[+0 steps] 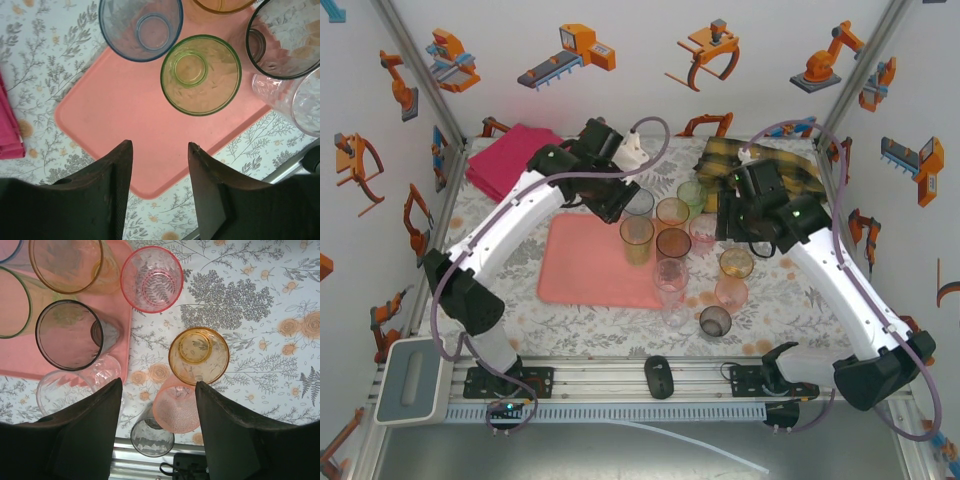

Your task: Place the glasses into the tray

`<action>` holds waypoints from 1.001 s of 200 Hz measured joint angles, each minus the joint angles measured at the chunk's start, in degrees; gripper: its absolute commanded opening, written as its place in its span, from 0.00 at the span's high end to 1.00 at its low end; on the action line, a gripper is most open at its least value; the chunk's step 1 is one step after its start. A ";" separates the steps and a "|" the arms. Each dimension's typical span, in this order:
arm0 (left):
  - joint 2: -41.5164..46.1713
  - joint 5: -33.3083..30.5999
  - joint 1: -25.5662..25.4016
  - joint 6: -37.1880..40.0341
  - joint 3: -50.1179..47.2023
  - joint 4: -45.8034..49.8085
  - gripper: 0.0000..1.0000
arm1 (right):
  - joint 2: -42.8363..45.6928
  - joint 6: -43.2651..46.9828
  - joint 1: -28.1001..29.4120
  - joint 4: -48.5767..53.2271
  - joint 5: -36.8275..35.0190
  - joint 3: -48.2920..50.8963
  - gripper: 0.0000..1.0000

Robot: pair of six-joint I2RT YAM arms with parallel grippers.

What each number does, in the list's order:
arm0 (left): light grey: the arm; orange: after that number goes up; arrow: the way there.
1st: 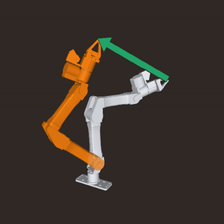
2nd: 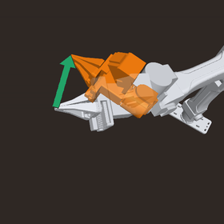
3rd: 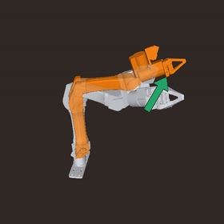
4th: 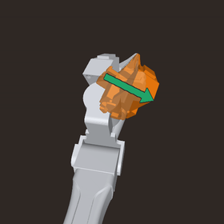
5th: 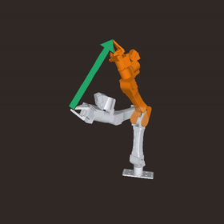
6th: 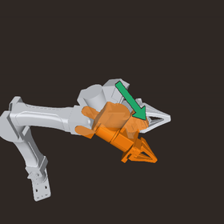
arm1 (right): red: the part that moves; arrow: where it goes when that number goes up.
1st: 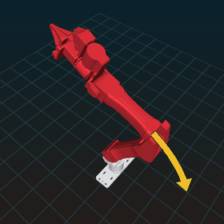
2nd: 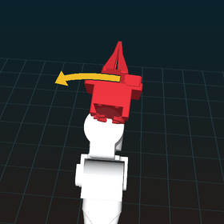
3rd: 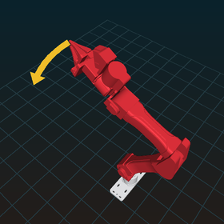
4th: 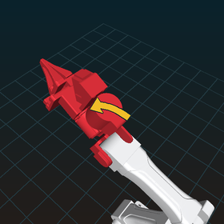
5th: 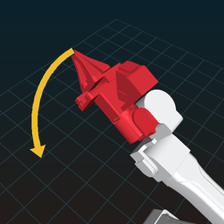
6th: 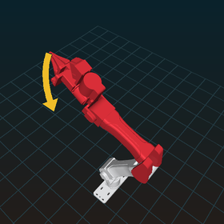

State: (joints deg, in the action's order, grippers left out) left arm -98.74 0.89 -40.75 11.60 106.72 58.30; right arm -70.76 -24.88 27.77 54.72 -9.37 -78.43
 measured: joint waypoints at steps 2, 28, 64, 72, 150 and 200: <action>0.35 0.00 0.11 0.02 -0.20 -0.07 0.46 | -0.07 0.00 -0.04 0.00 0.09 -0.09 0.41; 4.90 0.04 3.10 0.09 -3.19 0.00 0.43 | -1.95 -0.04 -1.49 -0.15 2.08 -1.31 0.41; 9.79 0.15 9.55 0.11 -7.08 -0.04 0.35 | -6.73 0.04 -4.79 -0.17 5.62 -2.29 0.41; 11.08 0.02 10.82 0.09 -8.28 0.04 0.32 | -7.85 0.13 -5.62 -0.31 6.43 -2.34 0.41; 22.38 -0.26 16.15 1.22 -18.56 0.07 0.14 | -18.82 0.94 -14.08 -8.83 13.99 -5.25 0.42; 21.27 0.33 17.99 1.25 -18.69 0.09 0.14 | -30.77 2.34 -15.39 -14.93 16.68 -12.28 0.45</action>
State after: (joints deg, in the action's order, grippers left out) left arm -77.47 1.21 -22.76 12.84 88.03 58.39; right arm -101.54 -22.55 12.38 39.79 7.31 -90.72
